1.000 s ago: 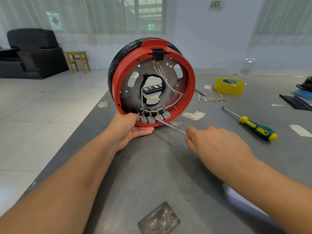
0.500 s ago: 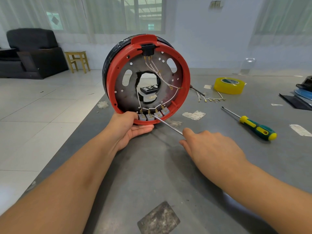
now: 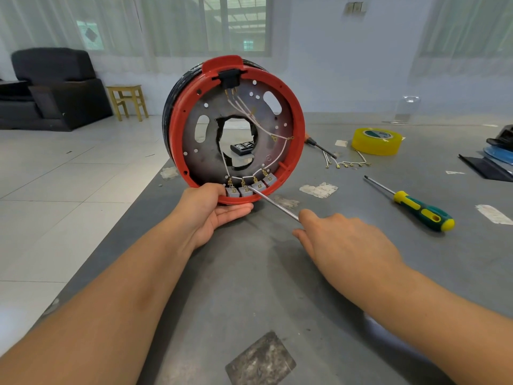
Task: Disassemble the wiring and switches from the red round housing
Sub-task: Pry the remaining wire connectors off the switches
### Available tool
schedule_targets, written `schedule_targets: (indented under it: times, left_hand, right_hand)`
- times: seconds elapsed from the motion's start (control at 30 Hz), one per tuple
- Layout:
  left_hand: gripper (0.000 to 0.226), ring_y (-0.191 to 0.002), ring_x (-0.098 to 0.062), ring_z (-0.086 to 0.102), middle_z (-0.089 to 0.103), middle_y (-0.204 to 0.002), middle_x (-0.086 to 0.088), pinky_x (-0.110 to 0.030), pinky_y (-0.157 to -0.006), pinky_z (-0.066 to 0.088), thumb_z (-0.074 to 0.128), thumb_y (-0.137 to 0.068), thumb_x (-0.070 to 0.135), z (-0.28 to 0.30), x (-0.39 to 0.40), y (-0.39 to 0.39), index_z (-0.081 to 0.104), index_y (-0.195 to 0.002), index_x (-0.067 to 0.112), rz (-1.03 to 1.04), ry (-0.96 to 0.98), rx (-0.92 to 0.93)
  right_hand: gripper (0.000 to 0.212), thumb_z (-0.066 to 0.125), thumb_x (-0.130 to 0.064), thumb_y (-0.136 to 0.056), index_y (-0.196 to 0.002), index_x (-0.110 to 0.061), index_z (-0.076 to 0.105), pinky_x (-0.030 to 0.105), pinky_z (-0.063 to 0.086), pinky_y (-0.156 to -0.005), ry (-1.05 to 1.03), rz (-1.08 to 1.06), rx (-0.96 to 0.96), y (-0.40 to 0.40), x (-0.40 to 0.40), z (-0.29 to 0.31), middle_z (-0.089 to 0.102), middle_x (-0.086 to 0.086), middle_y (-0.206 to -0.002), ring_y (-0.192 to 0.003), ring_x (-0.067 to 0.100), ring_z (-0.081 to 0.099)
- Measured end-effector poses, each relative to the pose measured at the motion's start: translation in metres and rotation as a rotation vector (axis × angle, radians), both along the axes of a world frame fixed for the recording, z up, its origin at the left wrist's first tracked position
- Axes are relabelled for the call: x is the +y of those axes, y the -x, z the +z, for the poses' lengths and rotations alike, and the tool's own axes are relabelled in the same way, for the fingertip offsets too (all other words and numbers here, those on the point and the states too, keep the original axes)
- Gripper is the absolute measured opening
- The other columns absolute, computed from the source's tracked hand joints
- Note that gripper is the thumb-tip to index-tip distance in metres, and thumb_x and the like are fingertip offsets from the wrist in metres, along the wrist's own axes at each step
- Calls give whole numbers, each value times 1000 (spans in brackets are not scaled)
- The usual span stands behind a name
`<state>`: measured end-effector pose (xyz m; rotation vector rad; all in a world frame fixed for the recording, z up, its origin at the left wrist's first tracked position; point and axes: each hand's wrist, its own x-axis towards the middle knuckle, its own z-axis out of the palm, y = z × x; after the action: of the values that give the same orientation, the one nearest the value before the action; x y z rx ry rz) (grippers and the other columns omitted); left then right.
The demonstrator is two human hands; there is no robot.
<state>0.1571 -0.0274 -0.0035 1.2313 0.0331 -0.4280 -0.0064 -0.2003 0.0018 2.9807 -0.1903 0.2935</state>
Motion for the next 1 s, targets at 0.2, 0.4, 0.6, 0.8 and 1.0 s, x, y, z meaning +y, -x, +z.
schedule_targets:
  times: [0.2, 0.4, 0.6, 0.8, 1.0]
  left_hand:
    - [36, -83, -43, 79, 78, -95, -29, -39, -60, 65, 41, -102, -7, -4, -1, -2, 53, -136, -7, 1, -51, -53]
    - [34, -84, -44, 79, 77, -95, -29, -41, -62, 66, 41, -103, -7, -3, 0, -2, 52, -135, -6, -21, -73, -58]
    - [27, -83, -41, 79, 77, -94, -29, -38, -61, 65, 40, -102, -8, 0, 0, 0, 62, -117, -15, -23, -28, -20]
    - [27, -85, -41, 79, 77, -96, -30, -37, -62, 65, 42, -101, -7, -1, 2, -1, 64, -114, -16, -23, 15, -1]
    - [26, -85, -41, 79, 77, -96, -31, -37, -62, 65, 43, -101, -7, -2, 3, -2, 65, -113, -15, -15, 42, -7]
  right_hand:
    - [24, 30, -49, -107, -93, -29, 34, 32, 28, -46, -45, -54, 38, -2, -12, 13, 42, 0, -70, -55, 18, 37]
    - [24, 26, -50, -108, -95, -31, 31, 33, 27, -47, -27, -41, 54, 1, -9, 11, 40, -1, -70, -54, 19, 36]
    - [26, 24, -51, -109, -98, -29, 34, 36, 41, -53, -43, -11, 26, 0, -7, 5, 42, -1, -69, -62, 27, 49]
    - [27, 23, -51, -108, -95, -28, 31, 33, 30, -47, -38, -15, -14, 2, -3, 3, 41, -2, -67, -55, 24, 40]
    - [26, 25, -50, -108, -95, -28, 29, 32, 22, -44, -26, -42, -27, 1, 2, 3, 41, -2, -65, -50, 20, 32]
